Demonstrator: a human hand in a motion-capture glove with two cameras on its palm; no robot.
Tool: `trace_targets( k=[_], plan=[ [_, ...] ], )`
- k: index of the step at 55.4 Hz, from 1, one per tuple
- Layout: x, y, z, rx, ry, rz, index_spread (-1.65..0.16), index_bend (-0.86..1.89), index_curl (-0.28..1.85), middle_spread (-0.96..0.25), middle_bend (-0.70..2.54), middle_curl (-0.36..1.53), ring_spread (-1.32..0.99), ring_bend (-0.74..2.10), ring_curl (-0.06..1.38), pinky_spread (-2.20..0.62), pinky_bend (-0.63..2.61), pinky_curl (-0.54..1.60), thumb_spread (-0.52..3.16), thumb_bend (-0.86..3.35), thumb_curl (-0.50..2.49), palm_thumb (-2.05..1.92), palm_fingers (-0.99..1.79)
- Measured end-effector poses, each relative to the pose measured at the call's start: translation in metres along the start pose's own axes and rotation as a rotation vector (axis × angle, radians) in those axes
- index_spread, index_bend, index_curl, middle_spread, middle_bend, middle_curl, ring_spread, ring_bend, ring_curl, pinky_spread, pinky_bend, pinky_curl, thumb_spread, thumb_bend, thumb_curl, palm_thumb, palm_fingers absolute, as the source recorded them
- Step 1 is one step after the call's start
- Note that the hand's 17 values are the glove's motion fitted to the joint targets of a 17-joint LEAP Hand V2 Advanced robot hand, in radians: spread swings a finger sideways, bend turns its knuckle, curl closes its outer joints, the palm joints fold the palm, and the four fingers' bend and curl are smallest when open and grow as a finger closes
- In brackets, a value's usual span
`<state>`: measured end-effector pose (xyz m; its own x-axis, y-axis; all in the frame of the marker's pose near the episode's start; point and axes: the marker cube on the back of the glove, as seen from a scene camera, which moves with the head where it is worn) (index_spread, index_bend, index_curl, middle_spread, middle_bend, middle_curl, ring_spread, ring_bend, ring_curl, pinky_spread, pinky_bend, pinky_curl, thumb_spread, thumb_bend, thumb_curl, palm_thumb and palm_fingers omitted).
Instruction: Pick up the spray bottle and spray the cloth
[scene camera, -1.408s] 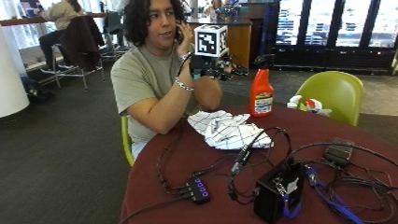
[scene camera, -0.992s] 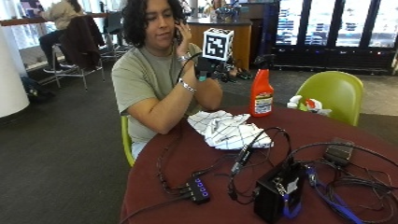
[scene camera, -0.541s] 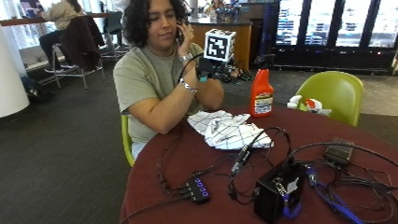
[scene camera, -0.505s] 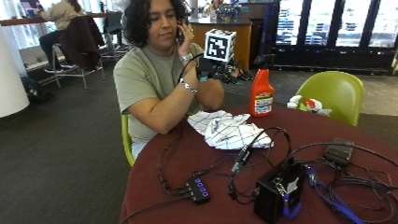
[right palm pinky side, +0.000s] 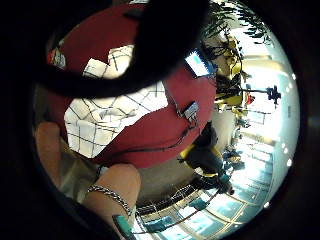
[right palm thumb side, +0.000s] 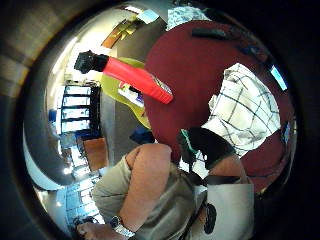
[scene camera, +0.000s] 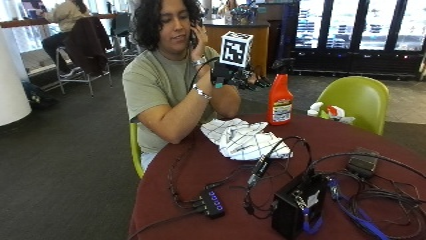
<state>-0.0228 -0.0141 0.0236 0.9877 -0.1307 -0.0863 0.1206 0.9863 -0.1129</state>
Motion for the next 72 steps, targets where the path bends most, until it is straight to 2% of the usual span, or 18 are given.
trace_targets(
  k=[5, 30, 57, 64, 72],
  plan=[
    [-0.0054, -0.0013, -0.0014, 0.001, -0.057, 0.054, -0.42, 0.19, 0.34, 0.06, 0.16, 0.23, 0.03, 0.19, 0.23, 0.23, 0.35, 0.33, 1.06, -0.02, 0.35, 0.66, 0.18],
    [-0.009, -0.0001, -0.0004, -0.024, -0.087, 0.006, -0.42, 0.19, 0.35, 0.06, 0.16, 0.23, 0.03, 0.19, 0.24, 0.23, 0.35, 0.34, 1.07, -0.02, 0.36, 0.65, 0.18],
    [-0.0069, -0.0033, -0.0003, -0.02, -0.084, 0.043, -0.42, 0.19, 0.35, 0.06, 0.16, 0.23, 0.03, 0.19, 0.24, 0.23, 0.35, 0.34, 1.08, -0.02, 0.36, 0.65, 0.17],
    [-0.0066, -0.0034, -0.0012, -0.017, -0.106, 0.003, -0.42, 0.19, 0.35, 0.06, 0.16, 0.23, 0.02, 0.19, 0.24, 0.23, 0.35, 0.34, 1.08, -0.02, 0.36, 0.65, 0.17],
    [-0.0027, -0.0093, 0.001, 0.023, -0.066, 0.047, -0.42, 0.19, 0.34, 0.06, 0.16, 0.23, 0.02, 0.19, 0.25, 0.23, 0.36, 0.35, 1.09, -0.02, 0.36, 0.65, 0.17]
  ],
)
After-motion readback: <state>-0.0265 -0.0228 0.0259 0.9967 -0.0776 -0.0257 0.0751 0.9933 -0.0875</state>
